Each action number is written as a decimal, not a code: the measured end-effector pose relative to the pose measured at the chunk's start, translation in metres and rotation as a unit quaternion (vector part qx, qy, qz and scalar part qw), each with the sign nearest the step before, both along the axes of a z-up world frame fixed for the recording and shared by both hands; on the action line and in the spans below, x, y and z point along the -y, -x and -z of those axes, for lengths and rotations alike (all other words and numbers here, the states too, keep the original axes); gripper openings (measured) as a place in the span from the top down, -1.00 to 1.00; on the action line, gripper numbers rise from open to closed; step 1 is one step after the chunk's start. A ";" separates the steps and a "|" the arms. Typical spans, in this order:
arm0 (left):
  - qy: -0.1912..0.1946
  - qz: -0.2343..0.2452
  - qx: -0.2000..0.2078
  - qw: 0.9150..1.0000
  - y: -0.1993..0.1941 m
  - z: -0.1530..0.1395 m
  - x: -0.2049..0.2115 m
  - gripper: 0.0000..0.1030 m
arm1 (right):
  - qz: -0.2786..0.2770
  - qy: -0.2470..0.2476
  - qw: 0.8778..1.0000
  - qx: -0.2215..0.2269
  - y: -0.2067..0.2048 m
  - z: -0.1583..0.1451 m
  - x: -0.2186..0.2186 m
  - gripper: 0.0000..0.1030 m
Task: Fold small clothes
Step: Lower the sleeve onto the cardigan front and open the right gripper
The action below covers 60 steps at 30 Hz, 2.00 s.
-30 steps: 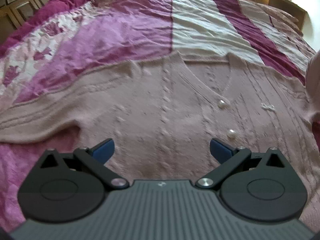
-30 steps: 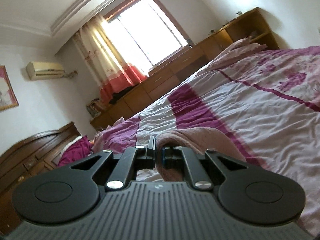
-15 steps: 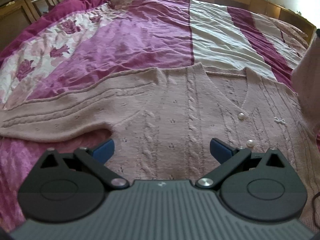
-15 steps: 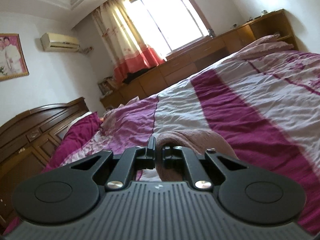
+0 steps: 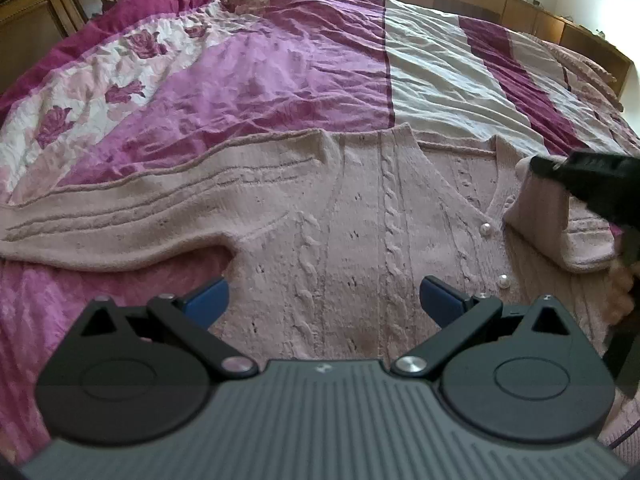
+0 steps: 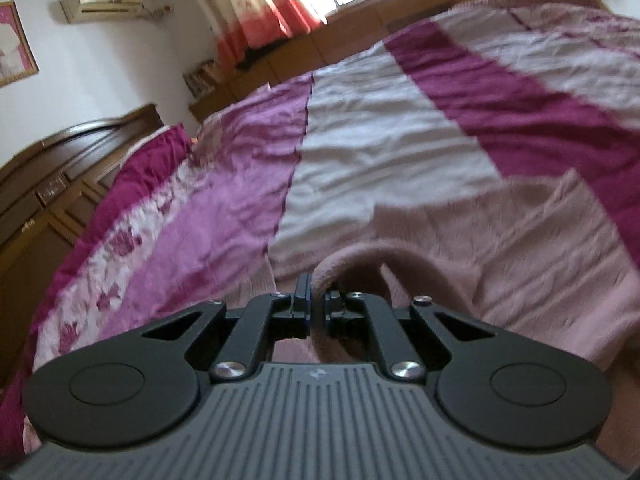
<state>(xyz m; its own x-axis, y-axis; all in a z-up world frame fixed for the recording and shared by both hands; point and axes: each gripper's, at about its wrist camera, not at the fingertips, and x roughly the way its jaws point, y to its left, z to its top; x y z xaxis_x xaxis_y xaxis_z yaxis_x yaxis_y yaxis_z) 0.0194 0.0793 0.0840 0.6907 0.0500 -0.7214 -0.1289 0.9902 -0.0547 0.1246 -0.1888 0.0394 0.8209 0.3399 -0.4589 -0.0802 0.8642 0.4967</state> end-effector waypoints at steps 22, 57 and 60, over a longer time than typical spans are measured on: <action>-0.003 0.023 0.009 1.000 0.000 0.001 0.013 -1.00 | -0.087 -0.008 0.994 -0.062 0.022 -0.009 0.002 -0.39; -0.118 0.148 0.052 0.981 -0.086 0.007 0.155 -0.93 | 0.059 0.043 0.996 -0.055 0.070 -0.008 0.113 -0.45; -0.144 0.157 0.055 0.975 -0.099 0.013 0.166 -0.92 | 0.057 0.037 0.996 -0.062 0.064 0.004 0.114 -0.45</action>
<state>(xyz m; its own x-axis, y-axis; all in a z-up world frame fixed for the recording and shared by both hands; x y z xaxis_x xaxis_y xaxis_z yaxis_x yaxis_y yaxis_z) 0.1182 -0.0863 0.0706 0.7766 0.0143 -0.6298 0.1738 0.9561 0.2360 0.0606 -0.3032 0.0351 0.7875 0.2102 -0.5794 0.0781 0.8984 0.4321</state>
